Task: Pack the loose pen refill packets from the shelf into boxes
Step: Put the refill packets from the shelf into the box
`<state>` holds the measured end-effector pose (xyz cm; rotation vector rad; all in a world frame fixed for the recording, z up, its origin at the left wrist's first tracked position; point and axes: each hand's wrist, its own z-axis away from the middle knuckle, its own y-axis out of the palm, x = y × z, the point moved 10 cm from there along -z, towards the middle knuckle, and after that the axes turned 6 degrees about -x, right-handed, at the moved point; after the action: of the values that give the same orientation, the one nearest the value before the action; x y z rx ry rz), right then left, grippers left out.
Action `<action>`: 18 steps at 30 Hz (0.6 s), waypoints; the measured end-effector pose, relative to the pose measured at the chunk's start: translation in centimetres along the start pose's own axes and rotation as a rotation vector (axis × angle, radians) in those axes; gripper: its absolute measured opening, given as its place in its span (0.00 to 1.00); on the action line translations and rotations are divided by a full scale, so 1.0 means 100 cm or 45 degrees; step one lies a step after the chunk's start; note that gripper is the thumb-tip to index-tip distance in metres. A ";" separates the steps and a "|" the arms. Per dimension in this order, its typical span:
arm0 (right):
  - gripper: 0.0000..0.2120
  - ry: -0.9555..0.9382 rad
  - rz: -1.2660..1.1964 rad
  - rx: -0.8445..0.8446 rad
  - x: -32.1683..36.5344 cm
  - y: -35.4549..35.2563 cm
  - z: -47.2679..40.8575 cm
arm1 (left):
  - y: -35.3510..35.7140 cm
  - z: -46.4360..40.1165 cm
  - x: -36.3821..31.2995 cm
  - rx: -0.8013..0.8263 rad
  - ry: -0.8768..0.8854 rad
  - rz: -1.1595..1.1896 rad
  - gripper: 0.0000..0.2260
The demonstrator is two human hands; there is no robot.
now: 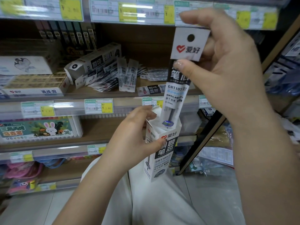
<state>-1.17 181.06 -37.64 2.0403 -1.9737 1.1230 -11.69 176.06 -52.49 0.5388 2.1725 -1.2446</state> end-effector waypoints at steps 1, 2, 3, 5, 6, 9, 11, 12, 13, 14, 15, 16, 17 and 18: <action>0.22 0.012 -0.031 0.026 -0.003 0.004 0.001 | 0.001 0.000 0.000 0.004 0.004 -0.001 0.24; 0.22 0.019 -0.039 0.040 -0.003 0.008 0.002 | 0.001 0.000 -0.001 0.007 0.010 -0.009 0.25; 0.22 0.041 -0.048 0.061 -0.007 0.012 0.002 | 0.002 0.000 -0.001 0.008 0.012 -0.019 0.25; 0.22 0.087 -0.057 0.091 -0.013 0.019 0.003 | 0.001 0.001 -0.001 0.009 0.011 -0.029 0.25; 0.22 0.103 -0.051 0.104 -0.015 0.023 0.005 | 0.001 0.001 -0.001 0.011 0.010 -0.027 0.25; 0.21 0.178 -0.025 0.157 -0.026 0.036 0.014 | -0.001 0.000 -0.002 0.009 0.015 -0.014 0.25; 0.19 0.242 0.018 0.202 -0.035 0.044 0.022 | -0.002 0.000 -0.003 0.004 0.022 -0.007 0.25; 0.17 0.276 0.047 0.221 -0.039 0.047 0.026 | -0.002 0.000 -0.003 0.001 0.022 -0.009 0.24; 0.15 0.306 0.067 0.238 -0.043 0.049 0.029 | -0.002 0.000 -0.002 -0.003 0.021 -0.015 0.24; 0.14 0.334 0.086 0.250 -0.047 0.050 0.033 | -0.002 0.000 -0.001 -0.009 0.020 -0.025 0.24; 0.12 0.351 0.102 0.269 -0.050 0.052 0.035 | -0.003 0.000 0.000 -0.014 0.019 -0.036 0.25; 0.11 0.360 0.124 0.297 -0.052 0.054 0.038 | -0.003 -0.001 0.000 -0.018 0.019 -0.044 0.26; 0.10 0.368 0.151 0.326 -0.054 0.057 0.040 | -0.002 -0.001 0.001 -0.017 0.020 -0.049 0.26; 0.10 0.372 0.186 0.356 -0.055 0.060 0.043 | -0.002 -0.001 0.002 -0.015 0.020 -0.050 0.27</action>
<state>-4.10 182.40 -46.29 1.7353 -1.9321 1.7047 -11.98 176.05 -52.41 0.5052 2.2120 -1.2512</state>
